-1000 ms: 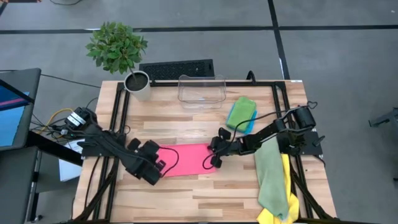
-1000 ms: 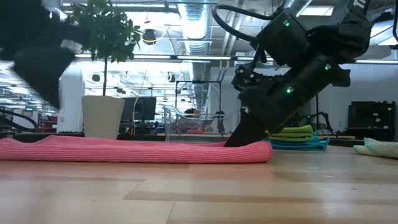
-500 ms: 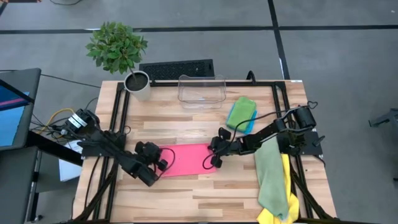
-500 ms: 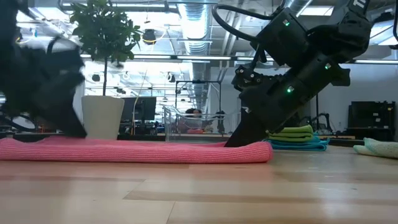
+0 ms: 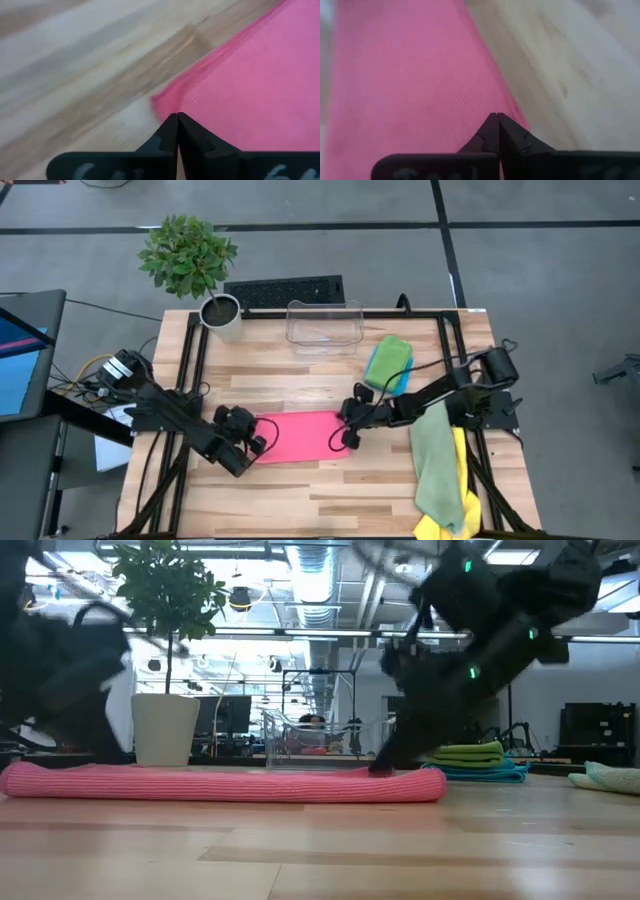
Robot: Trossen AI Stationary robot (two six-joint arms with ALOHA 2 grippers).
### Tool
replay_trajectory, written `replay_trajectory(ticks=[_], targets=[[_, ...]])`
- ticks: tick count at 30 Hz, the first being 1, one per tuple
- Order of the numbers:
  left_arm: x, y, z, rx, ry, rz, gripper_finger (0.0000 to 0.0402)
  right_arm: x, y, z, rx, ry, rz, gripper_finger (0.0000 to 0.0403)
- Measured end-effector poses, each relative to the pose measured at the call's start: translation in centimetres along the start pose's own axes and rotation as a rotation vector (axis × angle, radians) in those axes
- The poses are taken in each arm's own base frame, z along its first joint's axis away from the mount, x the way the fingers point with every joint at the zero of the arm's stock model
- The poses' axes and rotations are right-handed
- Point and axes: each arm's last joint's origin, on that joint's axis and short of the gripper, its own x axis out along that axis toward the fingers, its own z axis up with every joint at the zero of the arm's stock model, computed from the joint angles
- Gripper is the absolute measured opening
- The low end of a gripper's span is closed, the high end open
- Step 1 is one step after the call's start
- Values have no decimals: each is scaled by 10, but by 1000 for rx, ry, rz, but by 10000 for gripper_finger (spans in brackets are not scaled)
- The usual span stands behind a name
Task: Fold microfiber towels
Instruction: Fold pink microfiber towel
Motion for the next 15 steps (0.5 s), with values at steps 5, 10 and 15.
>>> replay_trajectory(ticks=[5, 10, 15], targets=[[-16, -12, 17, 7, -96, -13, 0, -13, 1, 16, 27, -83, 25, 22], [-11, -29, 8, -22, -121, -126, 0, -16, 13, 18, 34, -132, 75, 37], [9, -36, -14, 0, -59, -138, 0, -3, 25, -2, 32, -74, 88, 32]])
